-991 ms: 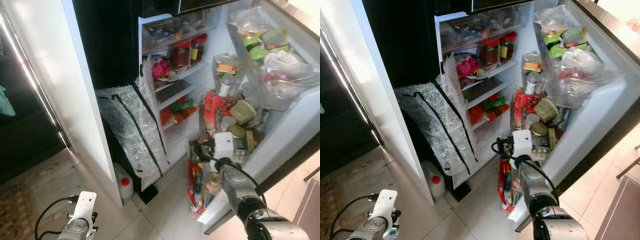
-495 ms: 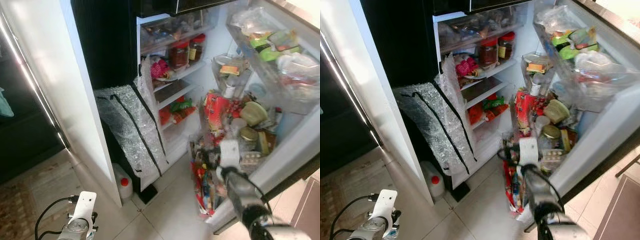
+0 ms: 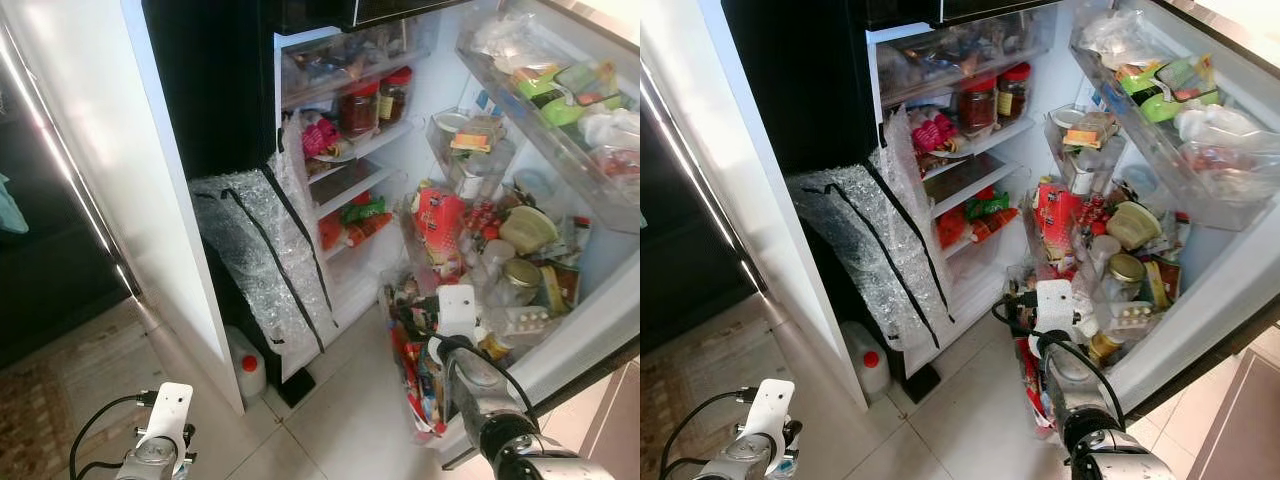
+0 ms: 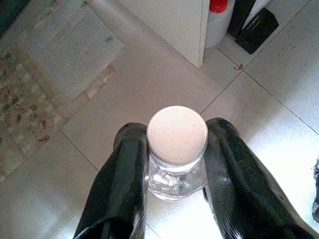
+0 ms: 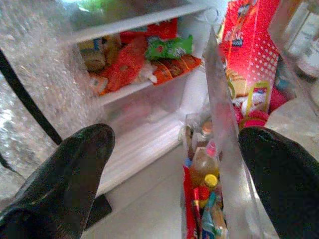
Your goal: Restocking fridge
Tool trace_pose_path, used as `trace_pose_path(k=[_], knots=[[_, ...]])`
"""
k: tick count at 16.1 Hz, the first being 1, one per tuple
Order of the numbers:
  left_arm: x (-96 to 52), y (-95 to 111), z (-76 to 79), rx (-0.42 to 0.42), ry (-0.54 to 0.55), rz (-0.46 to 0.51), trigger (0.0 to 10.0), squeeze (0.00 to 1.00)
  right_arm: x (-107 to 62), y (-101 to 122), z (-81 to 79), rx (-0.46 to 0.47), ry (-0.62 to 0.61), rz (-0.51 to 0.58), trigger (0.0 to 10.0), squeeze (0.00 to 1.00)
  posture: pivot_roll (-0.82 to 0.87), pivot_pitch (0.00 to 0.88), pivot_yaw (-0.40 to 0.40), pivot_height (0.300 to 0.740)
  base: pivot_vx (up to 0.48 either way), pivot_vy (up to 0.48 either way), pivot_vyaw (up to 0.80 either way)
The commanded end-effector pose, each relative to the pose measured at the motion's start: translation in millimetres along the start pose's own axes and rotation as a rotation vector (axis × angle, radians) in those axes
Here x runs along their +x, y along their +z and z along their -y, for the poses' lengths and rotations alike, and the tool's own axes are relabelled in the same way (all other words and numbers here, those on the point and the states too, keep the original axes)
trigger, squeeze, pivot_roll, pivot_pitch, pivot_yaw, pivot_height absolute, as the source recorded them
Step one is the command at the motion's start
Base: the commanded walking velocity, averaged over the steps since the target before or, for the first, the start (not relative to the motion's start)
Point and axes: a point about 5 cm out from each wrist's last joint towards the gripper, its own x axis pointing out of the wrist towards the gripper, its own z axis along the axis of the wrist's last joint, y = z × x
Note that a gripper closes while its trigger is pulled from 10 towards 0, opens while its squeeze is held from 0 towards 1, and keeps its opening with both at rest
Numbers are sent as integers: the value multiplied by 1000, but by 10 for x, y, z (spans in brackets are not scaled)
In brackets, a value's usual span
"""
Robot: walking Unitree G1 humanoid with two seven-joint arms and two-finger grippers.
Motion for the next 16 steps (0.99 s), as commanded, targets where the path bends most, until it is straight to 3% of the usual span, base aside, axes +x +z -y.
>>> trace_pose_path(k=[1,8,16], knots=[[-1,-9,10,5,-5,-5,10000,0,-40,-94,85,2,-21,-45,10000,0,32,20,-56,740,0,0,0],[1,-6,7,39,-12,-11,10000,0,-70,-186,32,-14,-15,-74,10000,0,36,21,-54,740,0,-214,0],[1,-7,11,36,-12,-11,10000,0,-19,-49,-38,-19,17,-5,10000,0,34,22,-57,740,0,-290,0]])
